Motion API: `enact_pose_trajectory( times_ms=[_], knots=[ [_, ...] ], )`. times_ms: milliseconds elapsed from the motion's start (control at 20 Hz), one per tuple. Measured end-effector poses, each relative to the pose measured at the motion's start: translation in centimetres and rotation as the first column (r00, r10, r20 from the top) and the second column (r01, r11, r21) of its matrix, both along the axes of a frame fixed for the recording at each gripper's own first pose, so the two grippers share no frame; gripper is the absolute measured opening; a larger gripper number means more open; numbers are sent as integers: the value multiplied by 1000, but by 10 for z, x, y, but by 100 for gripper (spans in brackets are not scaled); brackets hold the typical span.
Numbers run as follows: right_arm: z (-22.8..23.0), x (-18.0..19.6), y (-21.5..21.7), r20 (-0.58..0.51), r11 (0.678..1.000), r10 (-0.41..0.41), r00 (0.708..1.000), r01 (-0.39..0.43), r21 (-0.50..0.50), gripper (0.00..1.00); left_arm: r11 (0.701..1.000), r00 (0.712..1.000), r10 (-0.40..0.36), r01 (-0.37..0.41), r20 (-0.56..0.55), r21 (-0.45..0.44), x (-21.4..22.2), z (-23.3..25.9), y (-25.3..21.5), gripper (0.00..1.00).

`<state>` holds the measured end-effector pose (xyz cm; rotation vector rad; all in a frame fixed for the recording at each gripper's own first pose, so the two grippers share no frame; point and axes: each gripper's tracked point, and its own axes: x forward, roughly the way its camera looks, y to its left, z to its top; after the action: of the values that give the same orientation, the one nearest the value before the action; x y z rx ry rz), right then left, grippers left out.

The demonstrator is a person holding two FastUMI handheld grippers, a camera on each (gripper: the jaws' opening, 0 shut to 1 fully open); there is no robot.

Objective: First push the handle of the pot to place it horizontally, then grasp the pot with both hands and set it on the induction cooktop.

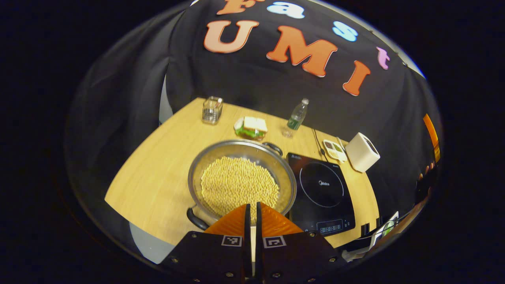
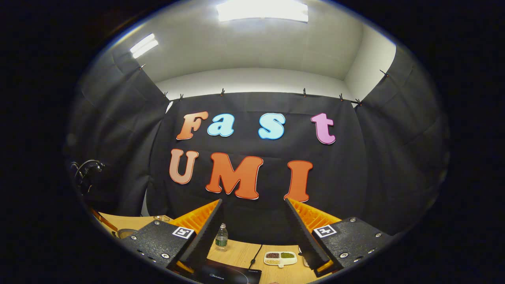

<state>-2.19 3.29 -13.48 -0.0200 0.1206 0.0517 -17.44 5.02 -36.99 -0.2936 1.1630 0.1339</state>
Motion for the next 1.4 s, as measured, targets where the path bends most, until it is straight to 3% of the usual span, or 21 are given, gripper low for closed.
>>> enact_pose_trajectory(
  times_ms=[200, 800, 1000, 1400],
  knots=[
    [-19, 0, 6, -28, 1000, 5, 1000, -5, -1, 95, 990, 981, 102, -116, -167, -74, -35, -25, 5, 5],
    [-67, 9, 20, -106, 1000, 15, 994, -13, 21, 94, 974, 927, 184, -217, -328, -68, -69, -74, 27, 5],
    [-78, 15, 26, -124, 1000, 16, 992, -13, 28, 95, 975, 922, 180, -213, -341, -60, -67, -80, 30, 1],
    [-114, 26, 59, -200, 998, 61, 978, -52, 47, 95, 979, 918, 205, -195, -340, 65, -60, -94, 66, 1]
  ],
)
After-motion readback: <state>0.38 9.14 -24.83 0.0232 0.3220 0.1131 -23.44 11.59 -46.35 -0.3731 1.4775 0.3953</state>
